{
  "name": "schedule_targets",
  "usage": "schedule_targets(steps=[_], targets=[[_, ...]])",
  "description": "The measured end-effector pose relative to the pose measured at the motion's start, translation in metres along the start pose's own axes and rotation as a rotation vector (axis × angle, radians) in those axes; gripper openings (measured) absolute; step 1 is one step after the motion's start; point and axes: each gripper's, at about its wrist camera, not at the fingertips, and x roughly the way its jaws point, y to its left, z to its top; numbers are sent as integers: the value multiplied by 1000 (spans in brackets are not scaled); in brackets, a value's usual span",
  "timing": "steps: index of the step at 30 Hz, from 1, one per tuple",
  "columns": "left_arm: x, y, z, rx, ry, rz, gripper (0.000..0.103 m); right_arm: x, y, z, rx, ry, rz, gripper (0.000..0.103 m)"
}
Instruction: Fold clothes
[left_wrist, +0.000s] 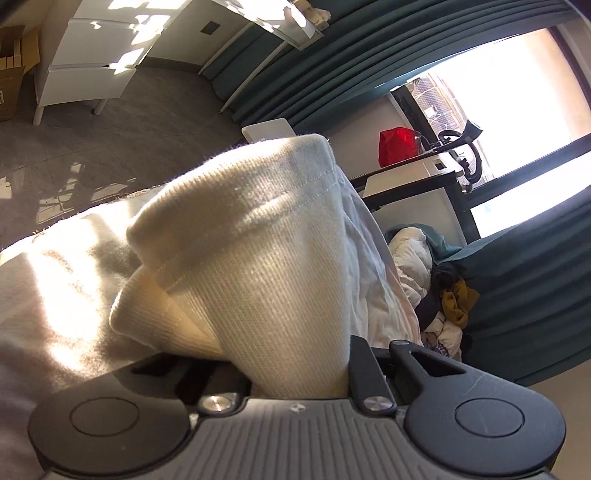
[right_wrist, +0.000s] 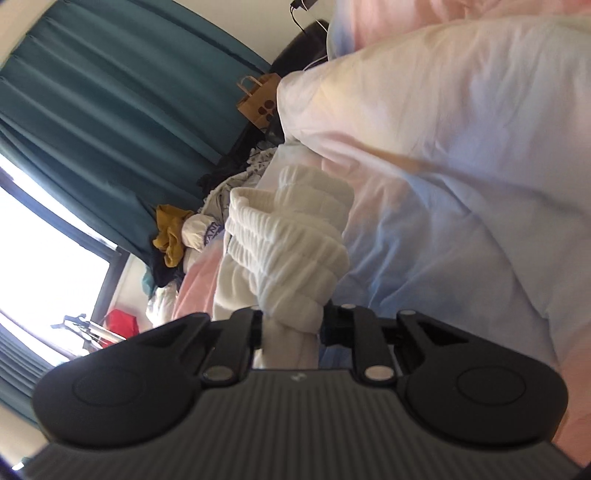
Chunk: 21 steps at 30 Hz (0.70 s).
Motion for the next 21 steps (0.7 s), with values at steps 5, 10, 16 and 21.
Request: schedule_targets(steps=[5, 10, 16, 21], targets=[[-55, 28, -16, -27, 64, -2, 14, -56, -41, 7, 70, 11, -9, 19], [-68, 69, -30, -35, 149, 28, 17, -80, -96, -15, 105, 56, -52, 19], [-85, 66, -39, 75, 156, 51, 39, -79, -124, -36, 153, 48, -50, 19], [-119, 26, -64, 284, 185, 96, 57, -74, -125, -39, 122, 40, -49, 20]])
